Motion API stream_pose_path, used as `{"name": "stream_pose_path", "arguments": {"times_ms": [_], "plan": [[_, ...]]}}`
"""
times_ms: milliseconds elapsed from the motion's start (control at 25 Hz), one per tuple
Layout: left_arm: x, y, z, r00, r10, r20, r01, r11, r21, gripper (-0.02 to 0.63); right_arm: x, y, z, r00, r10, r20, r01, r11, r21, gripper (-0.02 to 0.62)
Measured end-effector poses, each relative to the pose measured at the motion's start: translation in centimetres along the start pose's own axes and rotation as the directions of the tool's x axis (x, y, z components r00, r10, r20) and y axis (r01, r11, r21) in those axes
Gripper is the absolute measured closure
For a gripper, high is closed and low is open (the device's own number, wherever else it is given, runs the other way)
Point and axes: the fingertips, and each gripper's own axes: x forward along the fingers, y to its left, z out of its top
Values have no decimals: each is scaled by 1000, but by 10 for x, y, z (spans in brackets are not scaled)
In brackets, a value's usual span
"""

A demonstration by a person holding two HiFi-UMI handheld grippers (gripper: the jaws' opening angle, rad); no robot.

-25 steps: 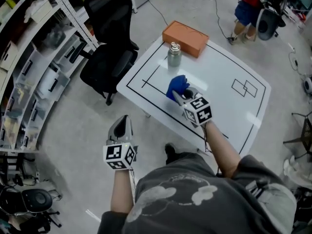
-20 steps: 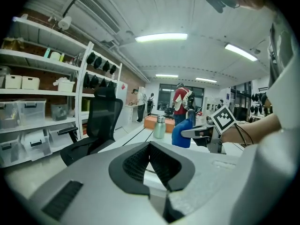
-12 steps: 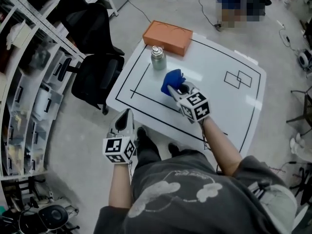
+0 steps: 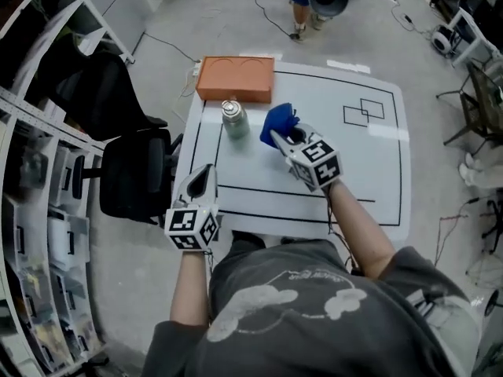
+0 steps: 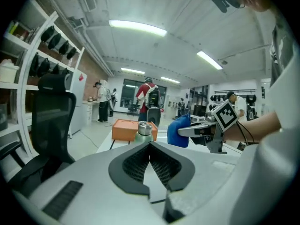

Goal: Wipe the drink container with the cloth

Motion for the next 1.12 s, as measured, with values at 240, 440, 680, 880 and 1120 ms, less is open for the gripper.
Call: {"name": "stream_pose_path", "arguments": {"times_ms": [240, 440, 680, 880, 1120], "plan": [[51, 23, 9, 981, -177, -76, 182, 981, 72, 603, 20, -7, 2, 994, -100, -50, 100, 995, 8, 550], [83, 34, 9, 951, -283, -128, 300, 944, 136, 574, 32, -7, 0, 982, -162, -93, 165, 986, 25, 549], [114, 32, -9, 880, -412, -235, 454, 875, 169, 387, 44, 2, -3, 969, -207, -132, 205, 978, -29, 549], [139, 22, -14, 847, -459, -267, 521, 816, 250, 307, 53, 10, 2, 961, -214, -177, 190, 972, -140, 550], [159, 14, -11, 856, -463, -230, 513, 812, 277, 301, 64, 19, 21, 965, -183, -188, 131, 957, -258, 551]]}}
